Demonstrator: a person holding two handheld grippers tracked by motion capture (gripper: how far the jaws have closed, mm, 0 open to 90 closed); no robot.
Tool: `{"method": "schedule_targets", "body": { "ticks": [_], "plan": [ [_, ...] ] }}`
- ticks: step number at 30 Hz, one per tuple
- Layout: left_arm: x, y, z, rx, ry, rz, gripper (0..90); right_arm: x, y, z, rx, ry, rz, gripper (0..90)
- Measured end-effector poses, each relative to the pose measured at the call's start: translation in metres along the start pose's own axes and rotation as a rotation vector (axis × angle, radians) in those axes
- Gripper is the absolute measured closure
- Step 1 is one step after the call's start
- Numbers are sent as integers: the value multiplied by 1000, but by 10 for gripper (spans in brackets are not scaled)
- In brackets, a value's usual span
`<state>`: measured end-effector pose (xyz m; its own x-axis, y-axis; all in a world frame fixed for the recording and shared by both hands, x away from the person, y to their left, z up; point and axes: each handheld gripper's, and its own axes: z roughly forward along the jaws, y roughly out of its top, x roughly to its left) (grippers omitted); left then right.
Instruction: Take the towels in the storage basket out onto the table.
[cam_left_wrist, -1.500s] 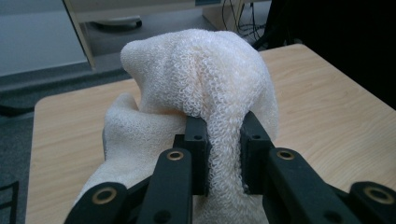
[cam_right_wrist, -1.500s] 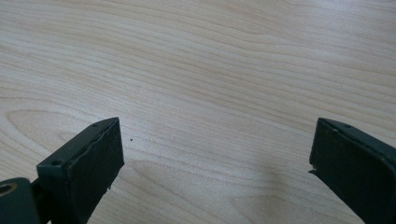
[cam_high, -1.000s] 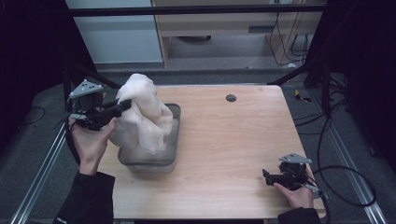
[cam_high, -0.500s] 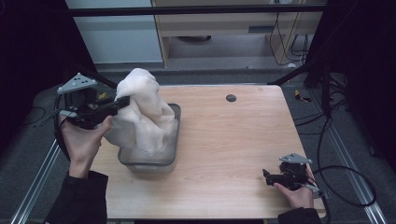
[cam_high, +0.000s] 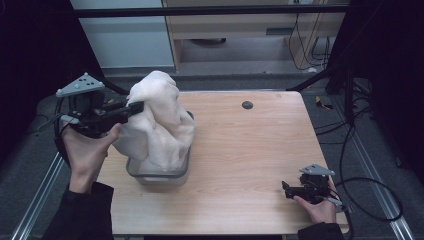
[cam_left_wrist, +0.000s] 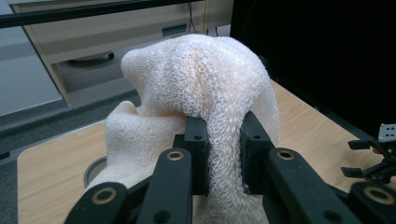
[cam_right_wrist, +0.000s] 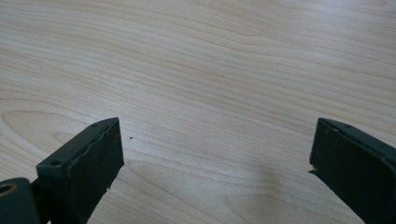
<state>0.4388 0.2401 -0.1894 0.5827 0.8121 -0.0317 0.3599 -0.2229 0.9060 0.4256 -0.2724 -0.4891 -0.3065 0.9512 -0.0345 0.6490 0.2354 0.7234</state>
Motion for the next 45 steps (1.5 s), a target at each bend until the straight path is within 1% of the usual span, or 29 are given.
{"method": "schedule_targets", "body": {
  "ticks": [6, 10, 19, 26, 32, 33, 34, 37, 40, 43, 45],
  "plan": [
    [-6, 6, -2, -1, -14, 13, 767, -1, 0, 0, 1, -6, -6, 29],
    [-8, 8, -3, -2, -23, 18, 767, -1, 0, -1, -1, -6, 2, 29],
    [-19, 12, 5, 9, -52, 36, 767, -2, 0, -2, 0, -16, -6, 27],
    [-33, 17, 12, 15, -80, 62, 767, -4, 0, -3, 0, -25, -7, 26],
    [-46, 19, 26, 29, -102, 81, 767, -6, 0, -4, 7, -41, -12, 27],
    [-47, 19, 28, 33, -106, 91, 767, -6, 0, -4, 5, -43, -8, 28],
    [-49, 19, 30, 35, -111, 90, 766, -7, 0, -4, 4, -43, -12, 30],
    [-56, 20, 38, 44, -122, 97, 766, -10, -2, -4, 4, -44, 7, 33],
    [-62, 19, 45, 56, -134, 108, 766, -12, -2, -5, -4, -43, 15, 35],
    [-68, 17, 54, 71, -149, 121, 766, -13, -3, -4, -4, -45, 9, 34],
    [-72, 16, 61, 81, -157, 124, 767, -13, -3, -4, -2, -46, 14, 34]
  ]
}}
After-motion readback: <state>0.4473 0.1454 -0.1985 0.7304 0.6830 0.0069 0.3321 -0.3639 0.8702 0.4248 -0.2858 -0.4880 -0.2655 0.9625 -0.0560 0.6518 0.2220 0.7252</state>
